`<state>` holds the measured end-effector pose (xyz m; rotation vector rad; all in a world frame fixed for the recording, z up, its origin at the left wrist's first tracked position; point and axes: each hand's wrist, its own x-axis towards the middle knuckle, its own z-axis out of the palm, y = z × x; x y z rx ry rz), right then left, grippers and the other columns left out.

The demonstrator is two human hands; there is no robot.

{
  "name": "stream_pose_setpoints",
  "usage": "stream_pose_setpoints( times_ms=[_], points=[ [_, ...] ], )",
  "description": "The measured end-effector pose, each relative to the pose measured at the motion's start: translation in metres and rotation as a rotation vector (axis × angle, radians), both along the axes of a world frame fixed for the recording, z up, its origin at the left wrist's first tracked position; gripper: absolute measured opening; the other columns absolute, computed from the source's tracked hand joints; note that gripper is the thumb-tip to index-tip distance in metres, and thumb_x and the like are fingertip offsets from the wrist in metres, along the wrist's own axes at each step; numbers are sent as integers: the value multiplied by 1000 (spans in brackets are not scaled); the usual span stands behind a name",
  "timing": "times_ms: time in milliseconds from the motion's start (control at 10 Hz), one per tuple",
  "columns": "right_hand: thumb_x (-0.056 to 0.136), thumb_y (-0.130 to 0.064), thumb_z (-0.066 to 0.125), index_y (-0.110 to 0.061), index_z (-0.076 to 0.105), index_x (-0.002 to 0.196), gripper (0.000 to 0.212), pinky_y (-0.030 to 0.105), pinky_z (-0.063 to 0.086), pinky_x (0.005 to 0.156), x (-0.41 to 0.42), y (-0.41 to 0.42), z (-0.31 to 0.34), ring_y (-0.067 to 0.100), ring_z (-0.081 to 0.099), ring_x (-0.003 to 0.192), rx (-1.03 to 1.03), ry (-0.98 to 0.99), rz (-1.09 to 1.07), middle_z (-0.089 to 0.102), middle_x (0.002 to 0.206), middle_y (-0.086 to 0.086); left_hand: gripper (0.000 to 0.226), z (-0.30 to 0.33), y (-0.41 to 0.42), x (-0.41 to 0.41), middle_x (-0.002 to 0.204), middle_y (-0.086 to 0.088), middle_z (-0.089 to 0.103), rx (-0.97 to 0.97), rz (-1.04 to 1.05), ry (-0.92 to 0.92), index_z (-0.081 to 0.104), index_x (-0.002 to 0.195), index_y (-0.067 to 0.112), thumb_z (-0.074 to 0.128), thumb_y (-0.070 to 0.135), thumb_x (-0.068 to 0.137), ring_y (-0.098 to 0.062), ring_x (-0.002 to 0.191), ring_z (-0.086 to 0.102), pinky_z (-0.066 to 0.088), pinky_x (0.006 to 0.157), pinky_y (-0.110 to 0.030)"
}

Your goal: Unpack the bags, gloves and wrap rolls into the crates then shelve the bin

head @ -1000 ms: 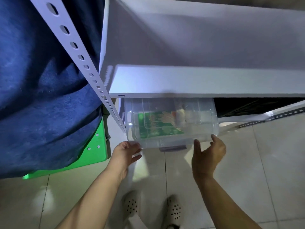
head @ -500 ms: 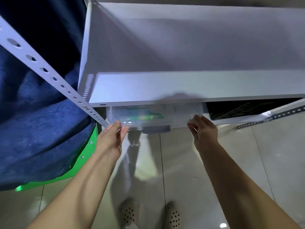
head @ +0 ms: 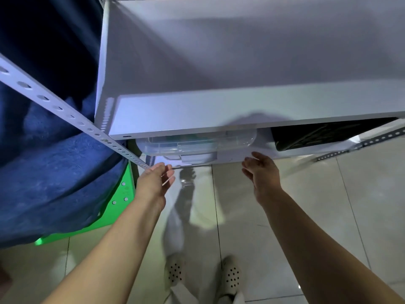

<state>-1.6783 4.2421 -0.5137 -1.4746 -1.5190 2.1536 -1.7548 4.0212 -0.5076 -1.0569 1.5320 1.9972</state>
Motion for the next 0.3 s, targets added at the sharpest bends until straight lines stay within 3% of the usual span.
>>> stream_pose_setpoints(
  times_ms=[100,300],
  points=[
    [85,8,54,-6,55,110,30,28,52,73,37,6,27,17,62,75,174,-96,223,63,84,5,17,31,11,23,75,-5,61,-132,-221,5,54,83,13,45,1,91,-14,61,55,49,57,-22],
    [86,-2,56,-8,62,106,22,36,51,72,98,40,112,24,63,76,445,-261,468,65,80,5,17,117,43,64,79,-9,63,-237,-681,110,56,80,14,48,2,89,-18,65,55,44,61,-27]
  ],
)
